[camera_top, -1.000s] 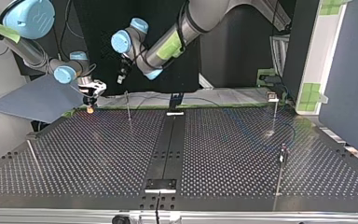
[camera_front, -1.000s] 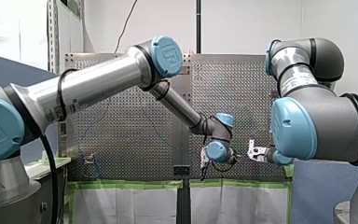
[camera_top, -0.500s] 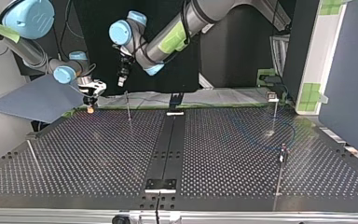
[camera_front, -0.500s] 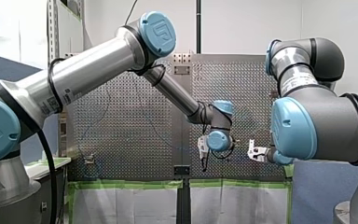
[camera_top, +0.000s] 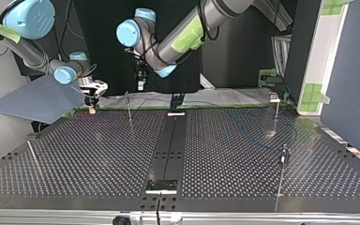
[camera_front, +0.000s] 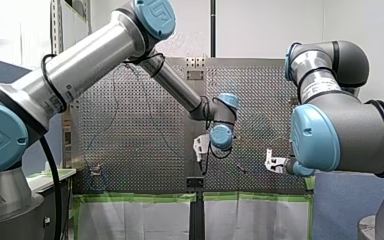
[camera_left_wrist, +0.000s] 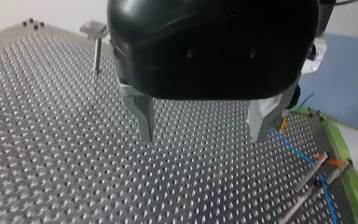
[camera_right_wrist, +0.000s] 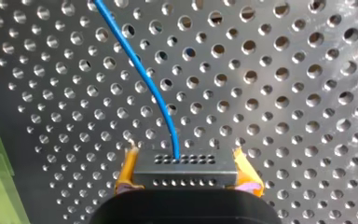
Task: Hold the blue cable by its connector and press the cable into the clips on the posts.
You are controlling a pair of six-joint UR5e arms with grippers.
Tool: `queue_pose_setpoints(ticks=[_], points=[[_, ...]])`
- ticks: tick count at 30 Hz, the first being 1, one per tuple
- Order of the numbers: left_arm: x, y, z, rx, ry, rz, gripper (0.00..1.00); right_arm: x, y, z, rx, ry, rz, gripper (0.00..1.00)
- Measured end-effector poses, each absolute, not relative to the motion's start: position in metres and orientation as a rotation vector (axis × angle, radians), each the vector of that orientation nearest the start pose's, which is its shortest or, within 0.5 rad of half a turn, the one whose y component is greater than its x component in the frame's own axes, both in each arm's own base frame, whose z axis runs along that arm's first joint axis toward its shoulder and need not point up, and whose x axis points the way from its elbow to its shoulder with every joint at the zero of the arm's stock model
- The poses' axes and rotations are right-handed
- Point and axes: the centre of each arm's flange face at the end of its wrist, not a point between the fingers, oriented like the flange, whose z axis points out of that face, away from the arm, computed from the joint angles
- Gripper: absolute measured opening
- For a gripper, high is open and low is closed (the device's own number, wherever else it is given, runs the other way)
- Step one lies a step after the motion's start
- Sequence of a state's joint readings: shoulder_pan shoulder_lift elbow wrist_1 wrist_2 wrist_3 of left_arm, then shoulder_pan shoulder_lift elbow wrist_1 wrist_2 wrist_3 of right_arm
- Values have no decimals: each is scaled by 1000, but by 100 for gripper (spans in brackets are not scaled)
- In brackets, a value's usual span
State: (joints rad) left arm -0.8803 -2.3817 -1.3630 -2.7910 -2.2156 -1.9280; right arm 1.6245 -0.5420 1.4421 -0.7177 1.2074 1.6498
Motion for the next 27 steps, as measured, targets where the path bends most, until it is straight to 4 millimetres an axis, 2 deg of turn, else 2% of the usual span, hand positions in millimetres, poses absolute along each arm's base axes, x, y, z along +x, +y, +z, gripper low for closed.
queue_pose_setpoints(ticks=[27], points=[[316,-509,185,95,1830,-361,100,207,-670,-40,1634,-1198,1472,0]])
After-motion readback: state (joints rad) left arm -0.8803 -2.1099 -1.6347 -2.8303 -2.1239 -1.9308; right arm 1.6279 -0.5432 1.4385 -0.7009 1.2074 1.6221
